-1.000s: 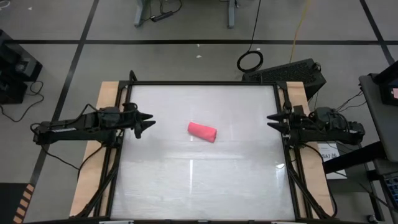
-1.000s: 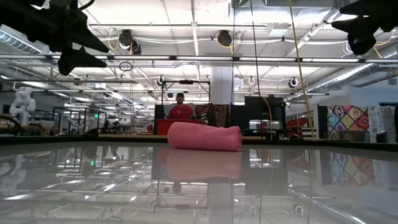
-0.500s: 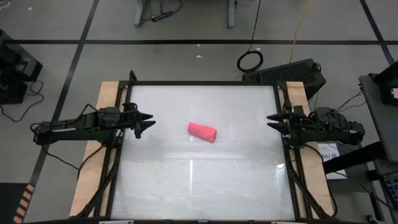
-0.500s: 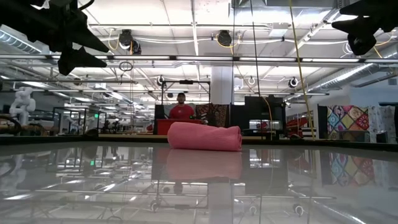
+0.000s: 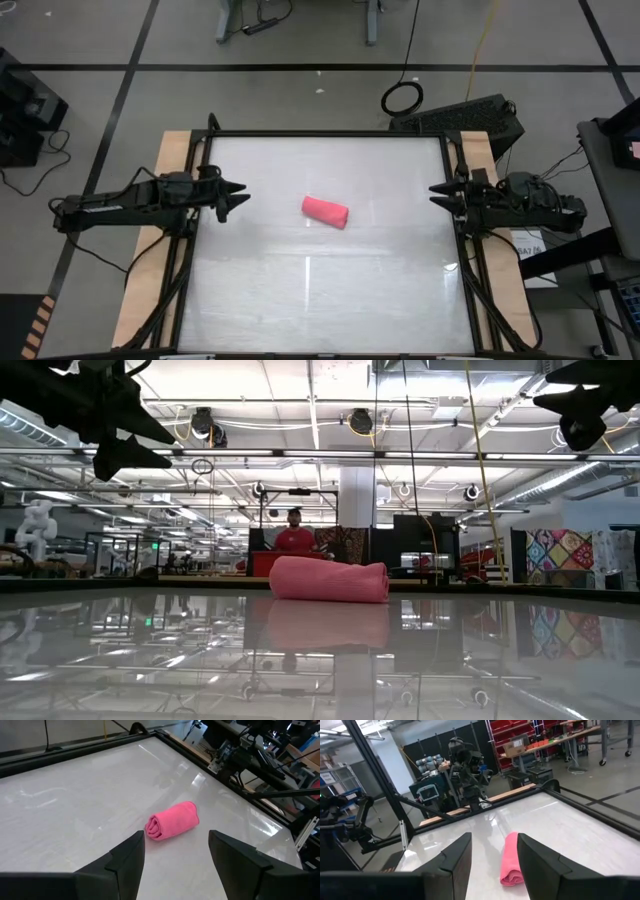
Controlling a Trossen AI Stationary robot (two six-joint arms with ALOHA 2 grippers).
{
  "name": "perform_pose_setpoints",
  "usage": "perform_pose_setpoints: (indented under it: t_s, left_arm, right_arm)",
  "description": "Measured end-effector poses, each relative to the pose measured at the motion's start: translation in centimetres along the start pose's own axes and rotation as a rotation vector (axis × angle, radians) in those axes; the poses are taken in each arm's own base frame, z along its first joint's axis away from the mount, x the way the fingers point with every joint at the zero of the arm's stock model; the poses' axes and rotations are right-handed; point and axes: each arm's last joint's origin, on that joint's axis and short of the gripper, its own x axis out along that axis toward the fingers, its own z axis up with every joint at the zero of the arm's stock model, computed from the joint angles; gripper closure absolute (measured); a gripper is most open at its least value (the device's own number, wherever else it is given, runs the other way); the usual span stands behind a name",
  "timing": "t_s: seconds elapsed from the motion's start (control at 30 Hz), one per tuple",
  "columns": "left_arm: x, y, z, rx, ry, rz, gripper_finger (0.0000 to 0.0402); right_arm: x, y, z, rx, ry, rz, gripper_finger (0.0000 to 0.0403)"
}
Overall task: Roll towel
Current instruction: Return to Home Position
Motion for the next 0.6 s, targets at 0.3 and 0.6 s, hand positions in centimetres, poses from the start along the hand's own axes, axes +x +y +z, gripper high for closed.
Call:
perform_pose_setpoints:
  t_s: [0.3, 0.6]
  left_arm:
    - [0.00, 0.00, 0.00, 0.000, 0.000, 0.000, 0.0178]
    - [0.00, 0.00, 0.00, 0.000, 0.000, 0.000, 0.0178]
  right_arm:
    - [-0.01, 0.00, 0.01, 0.033, 0.000, 0.001, 0.0255]
    - [-0.01, 0.01, 0.02, 0.033, 0.000, 0.002, 0.0255]
